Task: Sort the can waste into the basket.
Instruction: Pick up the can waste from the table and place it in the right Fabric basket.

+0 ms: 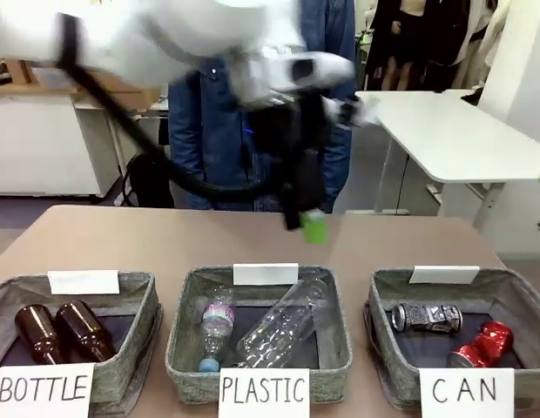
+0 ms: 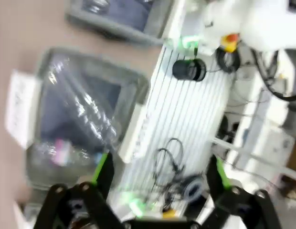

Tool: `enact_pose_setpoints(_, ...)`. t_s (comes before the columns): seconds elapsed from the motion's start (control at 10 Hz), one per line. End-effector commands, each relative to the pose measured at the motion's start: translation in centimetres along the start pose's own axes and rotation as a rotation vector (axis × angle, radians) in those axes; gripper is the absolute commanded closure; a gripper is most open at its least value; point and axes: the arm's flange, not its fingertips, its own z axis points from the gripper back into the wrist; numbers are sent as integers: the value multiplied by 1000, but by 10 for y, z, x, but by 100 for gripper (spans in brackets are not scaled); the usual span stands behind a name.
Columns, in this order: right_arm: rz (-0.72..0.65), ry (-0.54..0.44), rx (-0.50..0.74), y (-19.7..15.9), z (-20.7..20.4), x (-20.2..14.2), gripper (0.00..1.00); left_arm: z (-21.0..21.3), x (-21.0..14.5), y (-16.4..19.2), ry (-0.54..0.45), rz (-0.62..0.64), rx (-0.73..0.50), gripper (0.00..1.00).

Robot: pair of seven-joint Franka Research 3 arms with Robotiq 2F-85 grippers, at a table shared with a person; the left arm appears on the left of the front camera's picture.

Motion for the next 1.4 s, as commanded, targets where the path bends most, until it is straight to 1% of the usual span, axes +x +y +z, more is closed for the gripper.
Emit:
enact_pose_setpoints(0.0,26,-11,5,26,-35,31,0,10,-93,13,-242,294,-121,0)
enact_pose_setpoints(0.1,13,-84,42,43,-63,48,0,25,-129,35,-398,494,-214,0)
enact_pose_setpoints(0.2,11,-104,73,55,-91,61,0,37,-168,56,-527,574,-346,0)
enact_pose_setpoints(0.3,-5,-112,111,63,-117,69,0,44,-214,77,-687,591,-525,0)
enact_pose_setpoints(0.4,-78,-160,137,66,-132,77,0,45,-254,88,-820,567,-628,0)
enact_pose_setpoints(0.5,-137,-231,173,68,-136,82,0,41,-291,90,-950,557,-684,0)
enact_pose_setpoints(0.6,-188,-292,216,63,-128,88,0,37,-322,89,-1067,636,-701,0)
enact_pose_setpoints(0.7,-70,-142,133,62,-129,82,0,50,-269,98,-609,555,-548,0)
enact_pose_setpoints(1.3,-70,-142,133,62,-129,82,0,50,-269,98,-609,555,-548,0)
